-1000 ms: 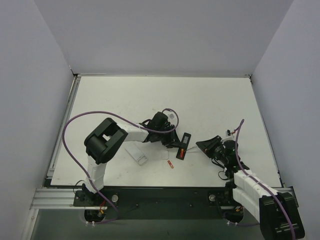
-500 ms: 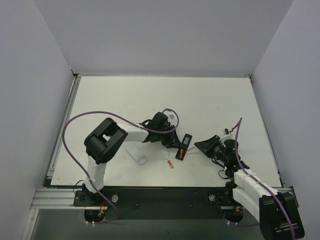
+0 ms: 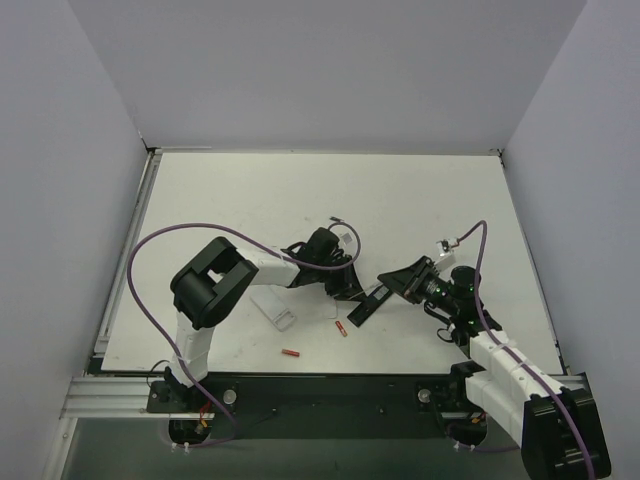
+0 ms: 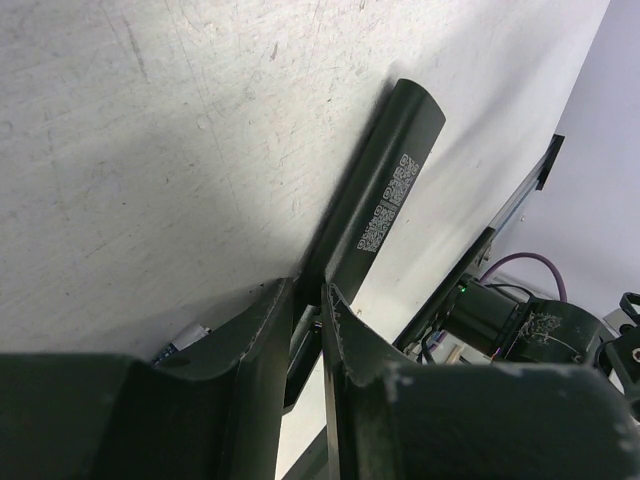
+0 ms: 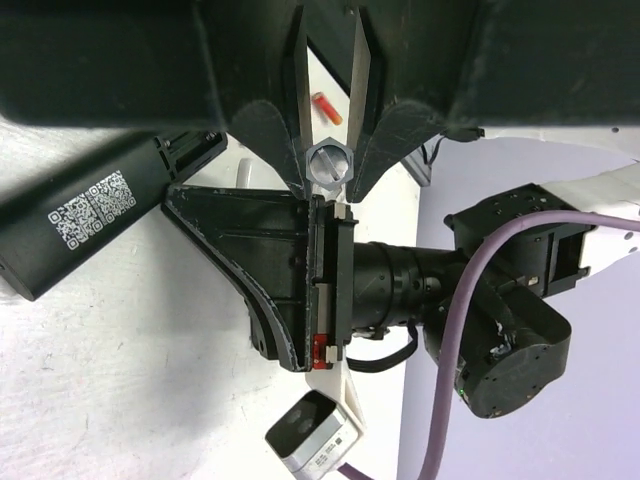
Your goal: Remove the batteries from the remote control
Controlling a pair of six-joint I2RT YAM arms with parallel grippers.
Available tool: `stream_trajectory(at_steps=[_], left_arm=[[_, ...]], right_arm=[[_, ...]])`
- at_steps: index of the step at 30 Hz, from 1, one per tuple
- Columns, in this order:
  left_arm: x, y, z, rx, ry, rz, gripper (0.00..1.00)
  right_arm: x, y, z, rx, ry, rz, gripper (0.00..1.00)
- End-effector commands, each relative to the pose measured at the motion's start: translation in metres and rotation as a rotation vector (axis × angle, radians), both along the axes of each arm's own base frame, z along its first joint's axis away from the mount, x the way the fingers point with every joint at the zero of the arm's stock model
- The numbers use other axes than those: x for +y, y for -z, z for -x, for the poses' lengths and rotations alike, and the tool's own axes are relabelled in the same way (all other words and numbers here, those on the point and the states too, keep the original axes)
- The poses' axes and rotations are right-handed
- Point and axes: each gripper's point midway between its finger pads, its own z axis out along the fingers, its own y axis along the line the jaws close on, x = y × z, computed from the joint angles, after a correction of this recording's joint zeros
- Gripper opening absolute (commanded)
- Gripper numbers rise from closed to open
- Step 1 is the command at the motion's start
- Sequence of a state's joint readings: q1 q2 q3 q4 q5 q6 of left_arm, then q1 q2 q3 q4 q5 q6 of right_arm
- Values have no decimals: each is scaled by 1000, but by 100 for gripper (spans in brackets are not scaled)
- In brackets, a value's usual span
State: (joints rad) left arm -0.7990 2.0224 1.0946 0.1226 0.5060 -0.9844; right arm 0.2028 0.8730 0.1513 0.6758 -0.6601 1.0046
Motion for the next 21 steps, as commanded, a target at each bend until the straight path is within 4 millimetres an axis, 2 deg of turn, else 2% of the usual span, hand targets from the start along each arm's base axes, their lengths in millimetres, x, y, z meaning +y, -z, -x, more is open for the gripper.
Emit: stream_trajectory(at_steps=[1,3,4,6,7,8,9,11,12,13,14,15,16,17,18,20,21], left_arm=[[6,12,6,5,26,-61,29],[5,1,-6,-23,33,-47,29],[-2,-17,-17,-54,39,-12,29],[5,-32,-33,-72,30,-26,30],[1,-60,-50,-133,12,-2,31],[10,-65,-54,-126,-1,-36,33],[20,-81,-69,-184,-32,-53,35],[42,-98,-86,-208,-85,-108,44],[53,-111,-93,-237,-125,-123,47],[65,-109,-91,-218,-143,-153,54],[76,-109,-91,-200,-170,-169,55],[95,-118,-97,-200,-225,-178,55],[114,-104,-87,-144,-249,-222,55],[126,-102,-84,-122,-277,-237,55],[147,-109,-88,-134,-341,-255,55],[181,-91,-66,-49,-392,-348,55],[198,-97,-62,-67,-430,-379,55]], right_arm=[[3,-13,-2,-58,-24,4,0],[3,-12,-1,-51,-25,4,0],[3,-13,-1,-49,-28,3,0],[5,-14,2,-52,-44,5,0],[5,-14,3,-54,-56,17,0],[6,-15,5,-57,-64,25,0],[6,-18,6,-68,-70,31,0],[7,-22,9,-79,-93,65,0],[7,-17,13,-57,-100,84,0],[7,-21,12,-78,-107,100,0],[10,-23,15,-88,-120,106,0],[10,-22,16,-82,-125,111,0],[12,-22,18,-87,-136,115,0],[19,-23,22,-91,-164,117,0],[23,-22,24,-96,-175,125,0],[34,-18,30,-96,-212,145,0],[47,-18,40,-107,-269,150,0]])
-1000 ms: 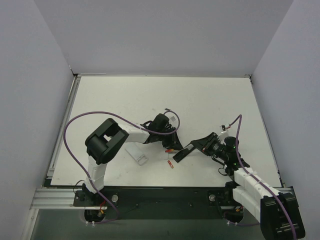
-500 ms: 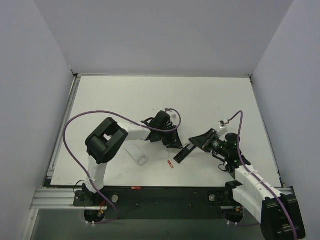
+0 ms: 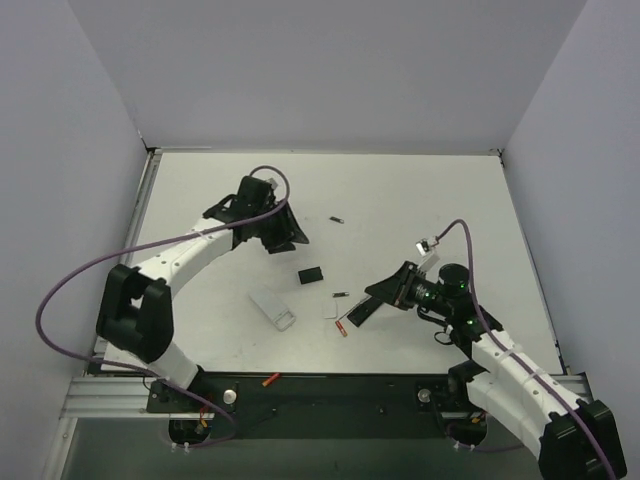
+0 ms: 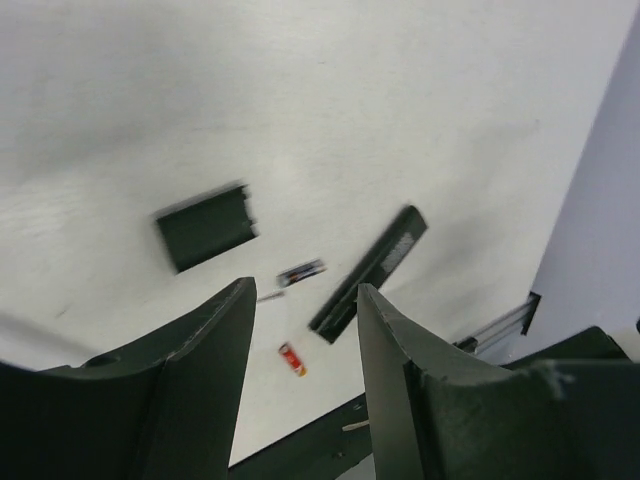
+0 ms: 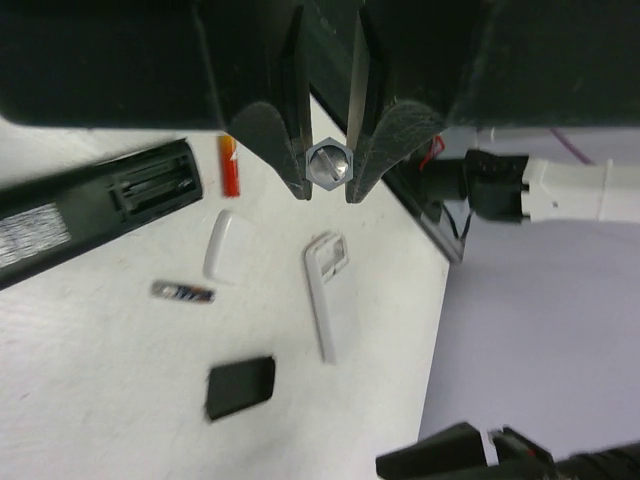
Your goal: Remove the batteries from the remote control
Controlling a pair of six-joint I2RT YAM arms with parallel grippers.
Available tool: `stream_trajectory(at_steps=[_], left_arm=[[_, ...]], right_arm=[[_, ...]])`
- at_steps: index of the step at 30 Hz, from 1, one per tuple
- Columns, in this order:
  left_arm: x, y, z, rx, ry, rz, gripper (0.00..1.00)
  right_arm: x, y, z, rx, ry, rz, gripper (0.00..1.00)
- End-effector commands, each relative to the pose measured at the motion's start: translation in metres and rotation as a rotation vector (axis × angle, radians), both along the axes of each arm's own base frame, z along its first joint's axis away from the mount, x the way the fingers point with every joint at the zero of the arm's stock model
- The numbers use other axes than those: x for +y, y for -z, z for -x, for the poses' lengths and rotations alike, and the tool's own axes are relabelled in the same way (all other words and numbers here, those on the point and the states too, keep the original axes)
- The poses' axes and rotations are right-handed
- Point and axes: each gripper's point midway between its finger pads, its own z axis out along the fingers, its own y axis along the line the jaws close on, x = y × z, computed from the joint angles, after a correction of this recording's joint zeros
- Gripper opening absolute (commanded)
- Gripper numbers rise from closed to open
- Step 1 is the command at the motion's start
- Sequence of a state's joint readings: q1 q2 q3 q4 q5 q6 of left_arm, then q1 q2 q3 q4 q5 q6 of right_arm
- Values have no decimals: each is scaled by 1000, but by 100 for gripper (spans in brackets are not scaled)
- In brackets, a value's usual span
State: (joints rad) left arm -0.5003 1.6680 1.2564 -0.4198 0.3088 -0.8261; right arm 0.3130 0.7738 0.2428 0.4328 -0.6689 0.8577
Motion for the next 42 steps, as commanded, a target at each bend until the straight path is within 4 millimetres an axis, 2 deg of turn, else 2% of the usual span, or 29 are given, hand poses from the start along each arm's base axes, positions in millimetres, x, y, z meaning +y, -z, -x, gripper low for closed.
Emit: stream_trajectory(at_steps=[1,2,3,6,8,10,12,15,16,18,19,21,22,23,25,27,31,33,36,37,38,39,40,42], left_arm=[[88,26,48,163,-173,-225,55],[103,34,60,183,-199,-275,55],[120,23,64,134,-247,-319,55],[150,21,96,172,-358,-367,54],[159,20,116,225,-446,-354,53],[171,10,130,219,-526,-346,53],[175,-3,133,146,-522,-331,53],[189,0,157,193,-575,-376,53],[197,10,176,281,-623,-407,53],[191,17,190,337,-602,-377,53],[191,27,200,387,-613,-378,53],[187,30,205,395,-610,-334,52],[184,31,201,376,-611,-311,53],[185,36,206,390,-613,-308,53],[184,41,211,419,-629,-300,53],[186,51,228,505,-644,-332,52],[188,54,241,467,-542,-473,52],[194,53,248,471,-546,-554,52],[176,61,259,529,-515,-508,52],[172,64,260,538,-514,-490,52],[166,64,261,538,-495,-456,51],[156,65,253,509,-473,-401,50],[154,72,255,503,-442,-388,45],[139,70,251,473,-390,-316,44]], right_arm=[[31,-5,16,-54,-125,50,0],[37,-2,19,-41,-141,54,0],[47,-6,25,-59,-176,44,0],[59,-6,27,-61,-199,53,0],[61,-2,25,-47,-201,64,0],[63,-4,24,-54,-211,68,0],[64,-6,25,-58,-221,66,0],[66,-10,26,-68,-236,64,0],[66,-11,27,-77,-244,69,0],[66,-10,30,-78,-261,81,0],[67,-11,30,-87,-269,84,0],[74,-18,33,-111,-303,62,0],[78,-16,34,-105,-315,60,0],[88,-22,41,-130,-350,44,0],[98,-16,45,-124,-377,60,0],[105,-15,51,-130,-403,71,0],[106,-7,47,-117,-363,79,0],[105,-5,46,-113,-353,83,0],[110,-6,48,-128,-369,72,0],[114,-4,55,-129,-391,67,0],[119,-10,55,-162,-398,42,0],[123,-11,58,-165,-408,34,0],[127,-9,60,-161,-421,36,0],[132,-7,63,-156,-432,43,0]])
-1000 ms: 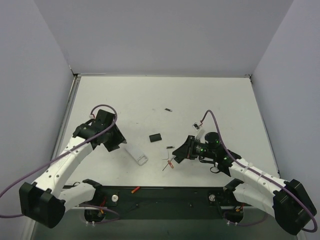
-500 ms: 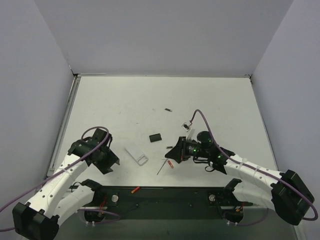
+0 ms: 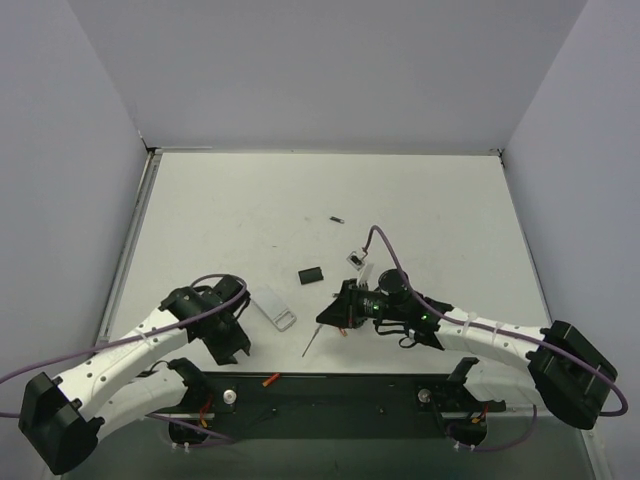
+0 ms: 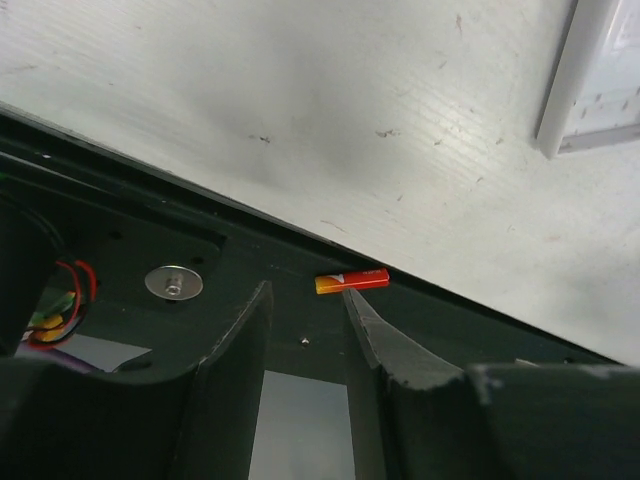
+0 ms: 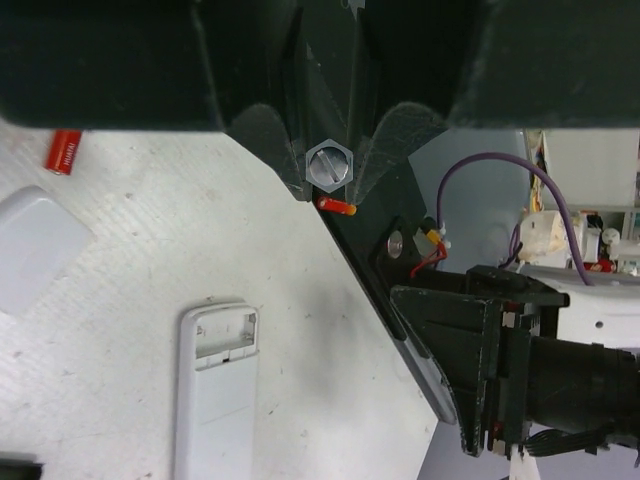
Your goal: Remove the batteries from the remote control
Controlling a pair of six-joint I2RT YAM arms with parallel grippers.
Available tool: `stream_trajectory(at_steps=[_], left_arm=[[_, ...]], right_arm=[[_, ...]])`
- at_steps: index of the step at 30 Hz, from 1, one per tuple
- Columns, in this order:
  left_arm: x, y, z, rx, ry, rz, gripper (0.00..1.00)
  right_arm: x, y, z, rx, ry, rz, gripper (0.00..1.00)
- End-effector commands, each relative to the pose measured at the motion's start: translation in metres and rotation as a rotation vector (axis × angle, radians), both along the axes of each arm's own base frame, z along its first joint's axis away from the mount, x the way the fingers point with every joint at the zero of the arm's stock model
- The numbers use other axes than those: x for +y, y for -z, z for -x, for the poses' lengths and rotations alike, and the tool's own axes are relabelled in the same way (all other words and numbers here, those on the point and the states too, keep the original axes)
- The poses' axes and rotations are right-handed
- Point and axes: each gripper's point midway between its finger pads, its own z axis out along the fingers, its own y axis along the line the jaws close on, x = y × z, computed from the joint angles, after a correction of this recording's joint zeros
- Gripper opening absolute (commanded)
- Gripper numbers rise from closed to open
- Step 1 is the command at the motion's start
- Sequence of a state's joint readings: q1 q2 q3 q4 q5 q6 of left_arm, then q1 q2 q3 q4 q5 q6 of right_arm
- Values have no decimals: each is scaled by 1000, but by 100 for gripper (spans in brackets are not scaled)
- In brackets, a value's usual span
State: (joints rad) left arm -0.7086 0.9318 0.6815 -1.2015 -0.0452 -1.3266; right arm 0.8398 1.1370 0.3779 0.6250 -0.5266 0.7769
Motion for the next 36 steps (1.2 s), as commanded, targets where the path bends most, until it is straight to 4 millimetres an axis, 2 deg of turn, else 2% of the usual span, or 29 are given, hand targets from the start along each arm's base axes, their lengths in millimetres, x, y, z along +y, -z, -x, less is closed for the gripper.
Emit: stream_trajectory(at_steps=[1,3,4,7,9,14,18,26,31,33,34,36], left_arm=[[-29,2,-4,-49,36,151,44],[-38,2,-6,-82,129,174,44],[-38,3,-5,-94,218,167,44],[-36,4,3,-82,344,126,44],[-38,4,7,-75,388,124,44],[-45,16,24,-35,451,145,44],[-61,18,28,-64,531,188,43],[-66,30,31,-39,644,146,44],[-69,29,28,-54,641,139,44],[-72,23,26,-80,621,166,45],[-73,17,19,-112,593,186,45],[-72,14,11,-142,565,208,45]], right_arm=[[19,-18,-2,-72,-22,-63,0],[19,-14,-3,-62,-6,-50,0],[18,-11,-4,-58,4,-44,0],[12,-4,-5,-42,41,-27,0],[6,3,-5,-33,61,-8,0],[-5,-2,-7,-66,96,11,0],[-11,-7,-11,-96,113,27,0],[-19,3,-13,-69,153,29,0],[-15,-1,-9,-64,123,13,0],[-7,-5,-3,-70,93,-38,0],[-1,-16,-1,-98,75,-94,0],[12,-13,11,-104,19,-102,0]])
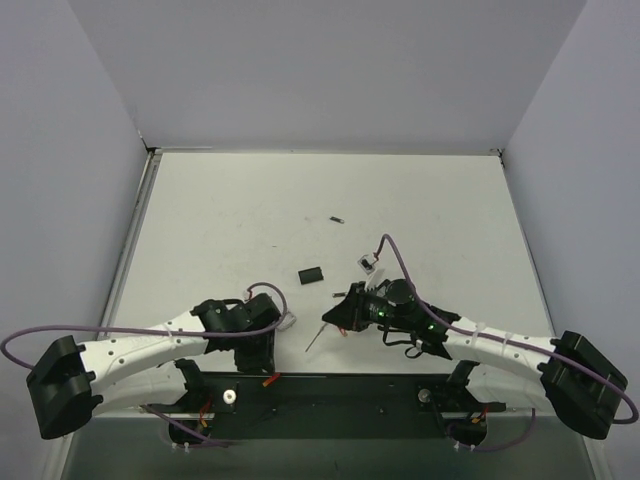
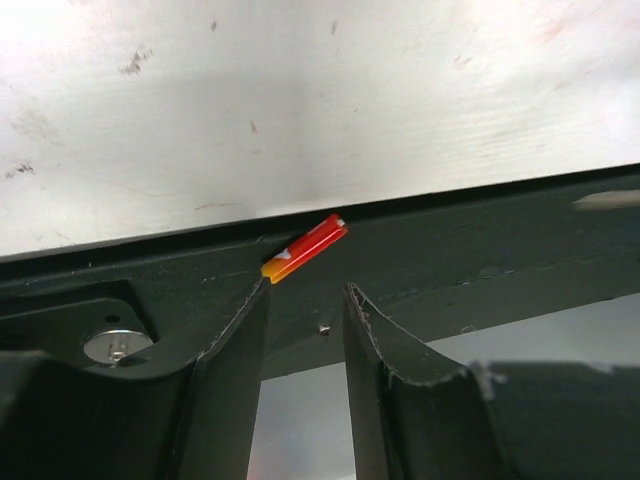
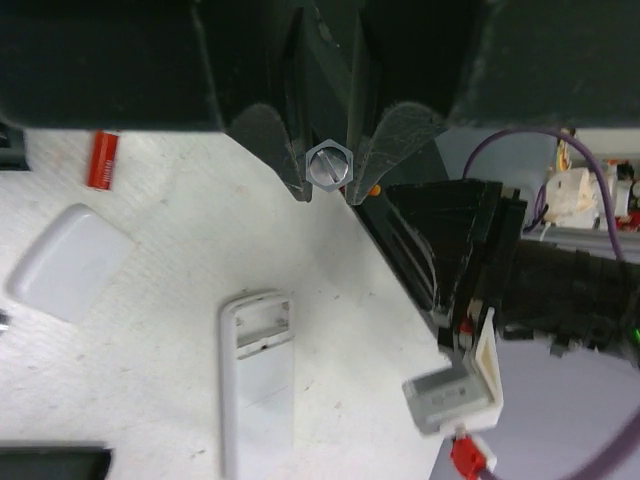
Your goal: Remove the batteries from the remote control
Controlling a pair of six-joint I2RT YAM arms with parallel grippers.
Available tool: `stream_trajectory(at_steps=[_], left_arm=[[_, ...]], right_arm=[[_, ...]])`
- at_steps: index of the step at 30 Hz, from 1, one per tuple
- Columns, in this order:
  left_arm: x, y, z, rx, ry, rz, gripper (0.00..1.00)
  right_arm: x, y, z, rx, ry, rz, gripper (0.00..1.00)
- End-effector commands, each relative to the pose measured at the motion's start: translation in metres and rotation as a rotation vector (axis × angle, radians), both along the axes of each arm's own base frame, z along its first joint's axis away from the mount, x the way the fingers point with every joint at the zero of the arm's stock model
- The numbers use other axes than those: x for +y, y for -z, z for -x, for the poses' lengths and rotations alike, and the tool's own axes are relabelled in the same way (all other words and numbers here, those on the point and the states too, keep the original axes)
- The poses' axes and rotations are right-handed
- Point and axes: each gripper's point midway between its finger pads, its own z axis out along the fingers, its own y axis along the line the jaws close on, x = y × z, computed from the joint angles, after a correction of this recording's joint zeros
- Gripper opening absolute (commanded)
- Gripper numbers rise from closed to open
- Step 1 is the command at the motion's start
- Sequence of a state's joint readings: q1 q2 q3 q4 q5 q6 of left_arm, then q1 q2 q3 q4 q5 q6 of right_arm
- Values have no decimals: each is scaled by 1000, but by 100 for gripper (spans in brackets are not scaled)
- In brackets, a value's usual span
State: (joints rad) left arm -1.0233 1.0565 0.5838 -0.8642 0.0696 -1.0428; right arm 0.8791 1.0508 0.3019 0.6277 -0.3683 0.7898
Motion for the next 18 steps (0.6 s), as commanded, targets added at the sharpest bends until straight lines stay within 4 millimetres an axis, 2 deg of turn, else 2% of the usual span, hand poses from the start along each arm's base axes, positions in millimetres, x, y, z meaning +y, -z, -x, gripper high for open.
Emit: stream_trajectory(at_steps=[1,5,6,8,9,13,14,18], left_arm=[[-10,-22,-31,-80,-105,139,45],[6,-27,-61,-59,-186,208,44],[7,-36,-71,-75,-197,225,44],[24,-39,-88,-101,-214,179,44],[31,-49,-105,-159,-231,143,44],[62,-47,-145,-169,-354,79,44],[75,-46,-156,-164,-421,85,44],[85,-35,-173,-123,-491,139,44]], right_arm=[[32,-29,18,-106,-127,-134,0],[60,-33,45,-254,-268,-135,0],[66,-31,47,-305,-298,-117,0],[74,-29,60,-334,-358,-112,0],[77,-24,63,-341,-377,-99,0],[91,-23,84,-429,-478,-97,0],[94,-20,88,-441,-496,-87,0],[105,-6,101,-519,-572,-45,0]])
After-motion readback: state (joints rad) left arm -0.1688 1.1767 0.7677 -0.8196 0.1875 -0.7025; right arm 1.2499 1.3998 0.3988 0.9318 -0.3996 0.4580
